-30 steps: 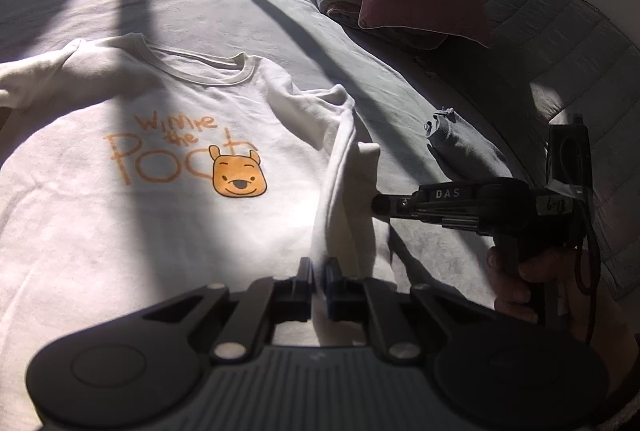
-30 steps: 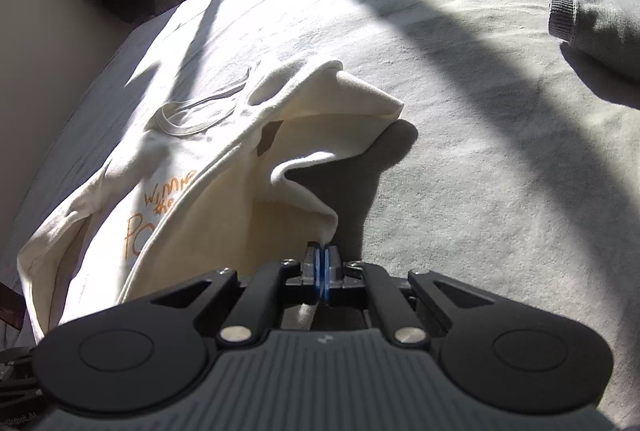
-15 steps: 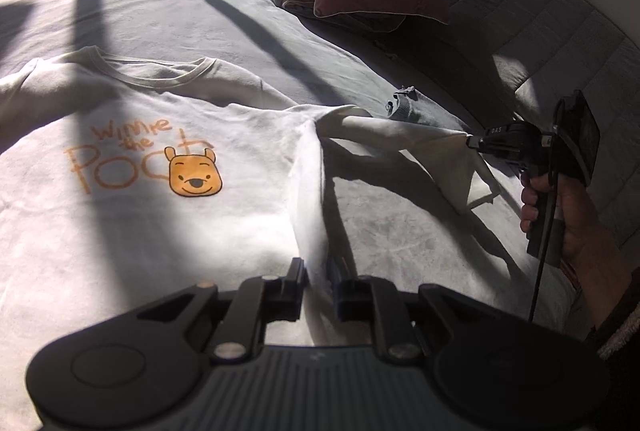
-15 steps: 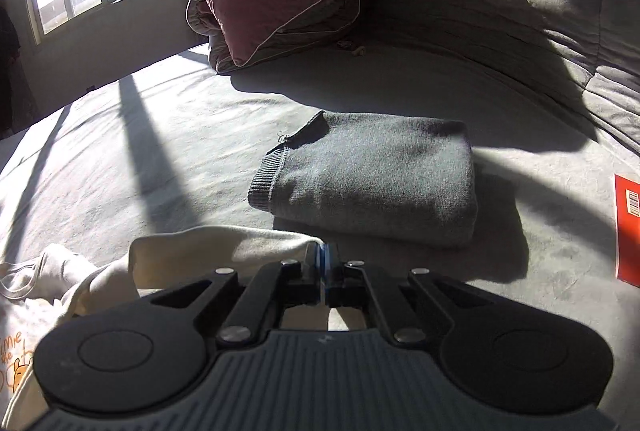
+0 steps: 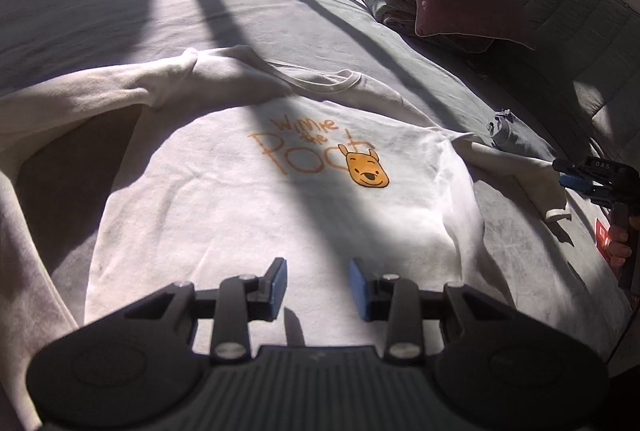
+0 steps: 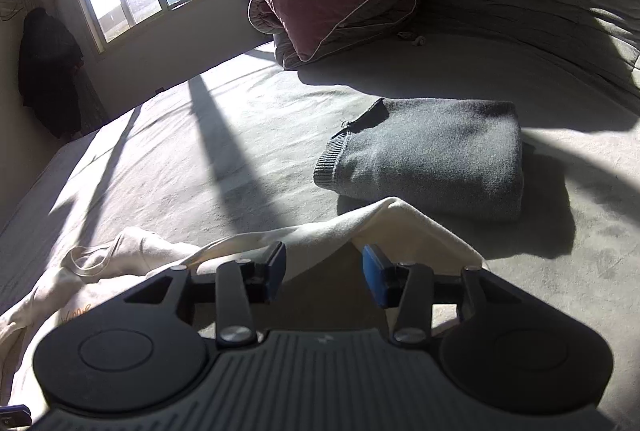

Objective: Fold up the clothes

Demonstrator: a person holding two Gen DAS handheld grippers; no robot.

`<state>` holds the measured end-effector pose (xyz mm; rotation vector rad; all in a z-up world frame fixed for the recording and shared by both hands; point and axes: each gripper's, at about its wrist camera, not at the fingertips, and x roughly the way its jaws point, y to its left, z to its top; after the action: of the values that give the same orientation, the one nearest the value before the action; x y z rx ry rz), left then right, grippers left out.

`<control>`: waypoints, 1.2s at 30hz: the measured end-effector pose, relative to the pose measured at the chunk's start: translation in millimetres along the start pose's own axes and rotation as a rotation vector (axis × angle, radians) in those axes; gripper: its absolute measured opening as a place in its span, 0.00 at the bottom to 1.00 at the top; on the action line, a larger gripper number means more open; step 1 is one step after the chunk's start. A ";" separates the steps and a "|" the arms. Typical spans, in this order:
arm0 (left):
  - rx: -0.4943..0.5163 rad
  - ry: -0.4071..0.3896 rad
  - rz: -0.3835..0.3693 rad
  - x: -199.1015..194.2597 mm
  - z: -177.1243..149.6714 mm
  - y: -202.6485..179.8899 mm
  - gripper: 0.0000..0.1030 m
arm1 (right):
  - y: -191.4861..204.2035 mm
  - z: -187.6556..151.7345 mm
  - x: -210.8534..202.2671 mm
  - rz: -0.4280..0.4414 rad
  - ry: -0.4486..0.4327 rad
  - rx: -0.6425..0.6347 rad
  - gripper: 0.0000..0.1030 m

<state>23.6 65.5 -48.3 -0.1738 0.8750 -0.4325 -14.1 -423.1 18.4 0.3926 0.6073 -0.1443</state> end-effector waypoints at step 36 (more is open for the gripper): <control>-0.150 0.173 -0.015 -69.4 -55.7 107.8 0.24 | 112.6 -120.0 -14.5 0.474 0.631 -0.269 0.39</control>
<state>-26.6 194.2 -69.3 -0.2840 1.0774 -0.4005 -61.5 -271.7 -27.6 0.3079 1.1189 0.5306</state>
